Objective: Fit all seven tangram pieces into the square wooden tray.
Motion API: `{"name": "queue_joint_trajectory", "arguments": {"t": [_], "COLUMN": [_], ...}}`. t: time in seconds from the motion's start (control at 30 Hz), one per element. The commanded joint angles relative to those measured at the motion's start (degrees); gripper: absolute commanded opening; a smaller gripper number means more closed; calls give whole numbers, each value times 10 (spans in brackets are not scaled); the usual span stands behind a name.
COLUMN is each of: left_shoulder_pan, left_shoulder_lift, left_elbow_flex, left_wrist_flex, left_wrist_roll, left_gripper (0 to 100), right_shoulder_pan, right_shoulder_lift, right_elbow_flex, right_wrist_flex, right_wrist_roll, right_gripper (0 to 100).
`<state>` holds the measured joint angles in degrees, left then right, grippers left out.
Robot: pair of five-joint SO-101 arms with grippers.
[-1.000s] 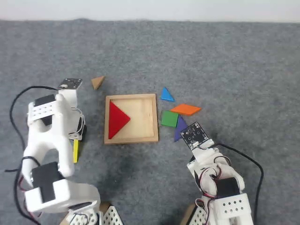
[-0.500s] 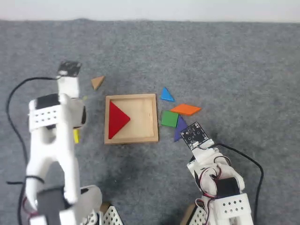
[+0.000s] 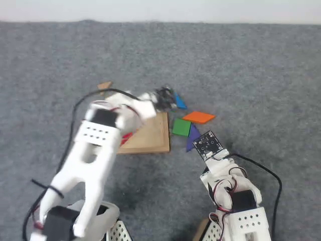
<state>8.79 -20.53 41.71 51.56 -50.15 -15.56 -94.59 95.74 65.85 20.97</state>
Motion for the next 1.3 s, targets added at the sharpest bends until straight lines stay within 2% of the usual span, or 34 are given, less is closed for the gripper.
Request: {"name": "queue_joint_trajectory", "arguments": {"t": [0.0, 0.13, 0.53, 0.63, 0.73, 1.2, 1.27], "left_shoulder_pan": [56, 54, 5, 5, 5, -12, -16], "left_shoulder_lift": [11, 44, 158, 169, 182, 273, 273], "left_elbow_flex": [3, -7, -89, -89, -90, -145, -145], "left_wrist_flex": [-45, -48, -57, -59, -60, -59, -59], "left_wrist_roll": [-61, -96, -105, -148, -161, -161, -159], "left_gripper": [11, 11, 11, 11, 11, 14, 42], "right_shoulder_pan": [6, 6, 6, 6, 6, 6, 6], "right_shoulder_lift": [4, 4, 4, 4, 4, 4, 4], "right_elbow_flex": [2, 2, 2, 2, 2, 2, 2], "right_wrist_flex": [1, 1, 1, 1, 1, 1, 1], "right_wrist_roll": [-3, -3, -3, -3, -3, -3, -3], "right_gripper": [6, 6, 6, 6, 6, 6, 6]}}
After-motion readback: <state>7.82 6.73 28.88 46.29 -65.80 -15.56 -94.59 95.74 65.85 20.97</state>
